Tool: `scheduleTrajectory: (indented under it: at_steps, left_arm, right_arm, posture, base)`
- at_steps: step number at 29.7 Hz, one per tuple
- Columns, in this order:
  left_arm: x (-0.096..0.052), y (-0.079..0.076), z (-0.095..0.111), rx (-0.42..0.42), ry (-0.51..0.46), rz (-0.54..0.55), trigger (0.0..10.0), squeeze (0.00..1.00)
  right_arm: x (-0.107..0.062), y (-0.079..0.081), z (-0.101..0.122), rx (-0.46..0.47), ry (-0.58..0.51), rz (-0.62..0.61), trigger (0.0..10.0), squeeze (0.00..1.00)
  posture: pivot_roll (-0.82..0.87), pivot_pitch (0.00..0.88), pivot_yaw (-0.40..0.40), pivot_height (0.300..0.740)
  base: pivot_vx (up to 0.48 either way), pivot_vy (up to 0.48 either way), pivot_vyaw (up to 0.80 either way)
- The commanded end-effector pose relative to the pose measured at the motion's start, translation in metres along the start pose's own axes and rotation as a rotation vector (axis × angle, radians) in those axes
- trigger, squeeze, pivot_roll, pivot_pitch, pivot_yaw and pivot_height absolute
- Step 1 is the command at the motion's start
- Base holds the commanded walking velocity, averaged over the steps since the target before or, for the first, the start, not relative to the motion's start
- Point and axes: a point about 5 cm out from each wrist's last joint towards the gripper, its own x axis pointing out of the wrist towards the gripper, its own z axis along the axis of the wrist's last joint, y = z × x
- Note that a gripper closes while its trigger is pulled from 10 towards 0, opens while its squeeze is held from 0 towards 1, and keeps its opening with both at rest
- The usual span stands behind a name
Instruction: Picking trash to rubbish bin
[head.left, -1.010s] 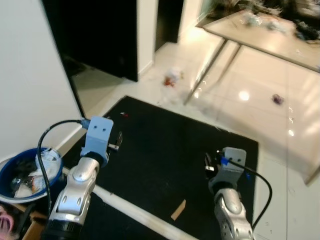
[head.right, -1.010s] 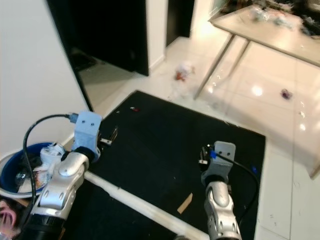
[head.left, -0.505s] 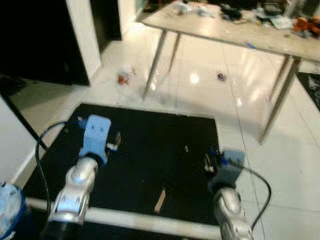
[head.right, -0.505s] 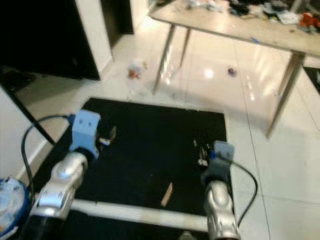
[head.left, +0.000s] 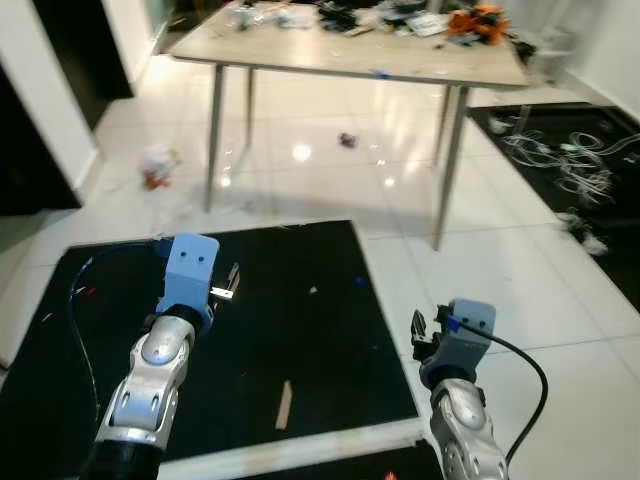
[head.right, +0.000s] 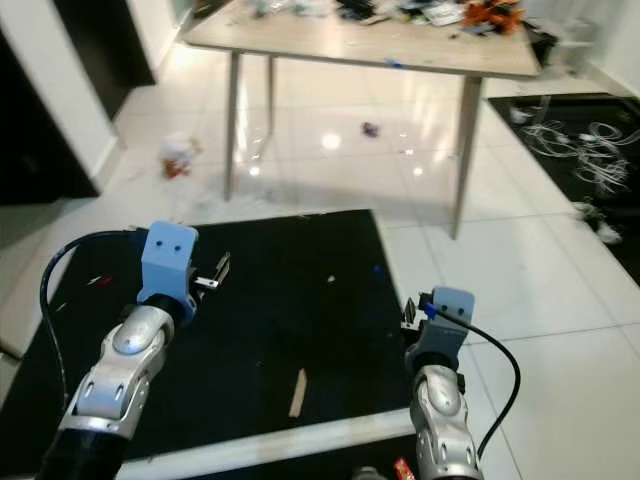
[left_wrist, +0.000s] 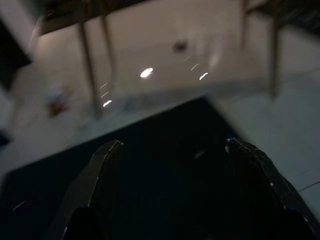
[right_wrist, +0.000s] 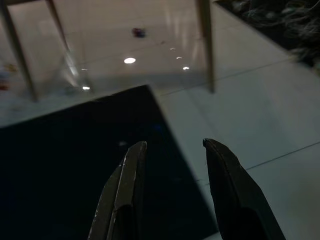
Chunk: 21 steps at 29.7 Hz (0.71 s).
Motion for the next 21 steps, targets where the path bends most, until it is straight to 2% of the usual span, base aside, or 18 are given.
scheduleTrajectory:
  at_steps: [1,9,21]
  left_arm:
    - [-0.0037,0.0027,-0.0088,-0.010,0.037,-0.003,10.0,0.00]
    - [-0.0043,-0.0013,-0.0063,-0.030,0.018,-0.040,10.0,0.00]
    - [-0.0056,-0.0055,-0.0051,-0.034,0.010,-0.079,10.0,0.00]
  right_arm:
    - [-0.0014,0.0034,-0.0059,0.000,0.032,0.008,10.0,0.00]
    - [-0.0019,0.0035,-0.0058,0.008,0.034,0.004,10.0,0.00]
    - [-0.0014,0.0045,-0.0055,0.005,0.034,0.011,10.0,0.00]
  posture:
    - [0.00,0.133,0.031,0.740]
    - [-0.01,0.133,0.032,0.740]
    - [-0.01,0.135,0.031,0.740]
  base:
    - [0.000,0.000,0.00]
    - [0.062,0.000,0.00]
    - [0.419,0.000,0.00]
